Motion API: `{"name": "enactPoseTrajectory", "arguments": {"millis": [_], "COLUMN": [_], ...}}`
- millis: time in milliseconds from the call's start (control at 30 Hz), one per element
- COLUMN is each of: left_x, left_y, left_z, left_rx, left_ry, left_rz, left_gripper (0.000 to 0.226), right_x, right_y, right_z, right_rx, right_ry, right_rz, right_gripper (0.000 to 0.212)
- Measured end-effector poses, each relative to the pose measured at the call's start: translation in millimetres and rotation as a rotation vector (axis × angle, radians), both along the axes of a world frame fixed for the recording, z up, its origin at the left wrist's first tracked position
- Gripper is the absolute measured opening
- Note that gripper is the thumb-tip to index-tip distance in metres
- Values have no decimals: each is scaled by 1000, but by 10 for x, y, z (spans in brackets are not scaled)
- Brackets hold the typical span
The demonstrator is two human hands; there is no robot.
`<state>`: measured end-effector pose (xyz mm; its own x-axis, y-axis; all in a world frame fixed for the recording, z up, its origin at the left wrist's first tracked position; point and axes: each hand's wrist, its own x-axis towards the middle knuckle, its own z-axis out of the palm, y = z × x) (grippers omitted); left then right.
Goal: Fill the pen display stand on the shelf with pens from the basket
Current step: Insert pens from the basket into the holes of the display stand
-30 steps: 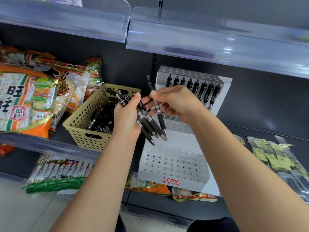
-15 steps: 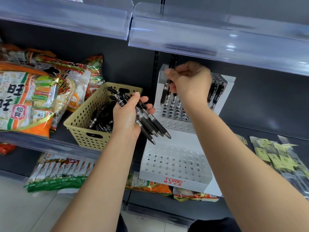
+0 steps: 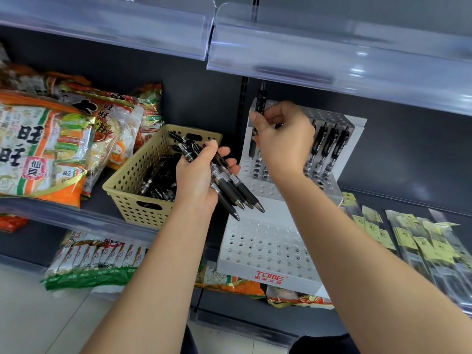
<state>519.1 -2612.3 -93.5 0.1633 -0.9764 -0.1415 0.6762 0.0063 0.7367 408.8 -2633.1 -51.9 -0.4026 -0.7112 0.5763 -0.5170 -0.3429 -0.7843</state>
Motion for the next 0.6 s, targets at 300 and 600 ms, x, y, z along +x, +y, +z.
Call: {"name": "enactPoseTrajectory", "arguments": {"millis": [300,600], "left_x": [5,20], "left_y": [-17,-20], "left_z": [-5,-6], "left_rx": [3,3], "left_ry": [16,0], "left_rz": [-9,-13], "left_gripper": [25,22], "right_x": [-21,-69], "right_y": [22,39], "right_z": [-66,-127], "right_rx": [178,187], "right_ry": [123,259], "right_rz": [-82,-82], "right_gripper": [20,25]}}
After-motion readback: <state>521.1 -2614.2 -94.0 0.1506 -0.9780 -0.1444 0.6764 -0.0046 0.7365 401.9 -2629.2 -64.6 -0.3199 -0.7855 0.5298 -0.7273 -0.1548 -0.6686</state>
